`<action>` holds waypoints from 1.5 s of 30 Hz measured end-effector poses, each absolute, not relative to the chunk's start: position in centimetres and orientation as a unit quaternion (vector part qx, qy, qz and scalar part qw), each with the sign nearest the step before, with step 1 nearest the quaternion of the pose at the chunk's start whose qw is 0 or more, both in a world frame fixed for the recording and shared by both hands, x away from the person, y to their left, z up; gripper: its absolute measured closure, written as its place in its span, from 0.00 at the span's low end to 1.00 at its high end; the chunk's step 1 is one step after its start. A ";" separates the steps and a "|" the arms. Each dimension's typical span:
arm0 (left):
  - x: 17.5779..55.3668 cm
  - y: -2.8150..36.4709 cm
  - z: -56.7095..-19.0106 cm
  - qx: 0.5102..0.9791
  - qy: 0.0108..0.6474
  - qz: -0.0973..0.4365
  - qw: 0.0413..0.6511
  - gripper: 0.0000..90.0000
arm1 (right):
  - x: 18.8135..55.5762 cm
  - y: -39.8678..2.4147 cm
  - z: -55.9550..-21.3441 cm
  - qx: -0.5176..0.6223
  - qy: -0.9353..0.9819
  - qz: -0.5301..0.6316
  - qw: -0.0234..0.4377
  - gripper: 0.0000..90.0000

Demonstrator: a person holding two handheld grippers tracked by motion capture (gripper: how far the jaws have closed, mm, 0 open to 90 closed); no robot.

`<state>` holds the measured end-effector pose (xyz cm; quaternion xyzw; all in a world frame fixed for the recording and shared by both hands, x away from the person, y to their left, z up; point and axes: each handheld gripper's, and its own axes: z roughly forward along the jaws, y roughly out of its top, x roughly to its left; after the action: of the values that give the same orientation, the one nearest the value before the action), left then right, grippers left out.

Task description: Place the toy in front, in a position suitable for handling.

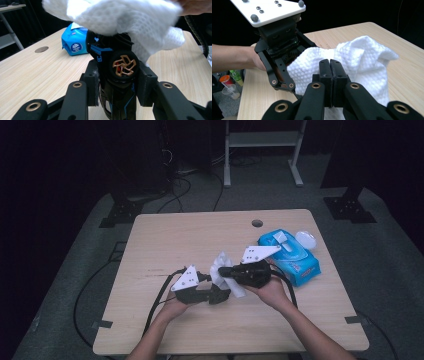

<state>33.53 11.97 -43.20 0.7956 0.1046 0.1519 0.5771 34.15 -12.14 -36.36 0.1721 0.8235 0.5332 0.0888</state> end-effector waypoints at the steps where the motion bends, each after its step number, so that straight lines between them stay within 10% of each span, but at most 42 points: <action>1: 33.5 12.1 -43.2 0.795 0.104 0.150 0.579 0.67 | 34.3 -12.6 -36.5 0.178 0.822 0.533 0.092 0.98; 45: 33.1 13.6 -44.4 0.802 0.120 0.112 0.574 0.64 | 35.2 -12.8 -39.6 0.201 0.812 0.547 0.032 0.98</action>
<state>33.08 13.63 -44.38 0.8023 0.1201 0.1119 0.5739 35.16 -12.83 -39.61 0.2009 0.8118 0.5473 0.0325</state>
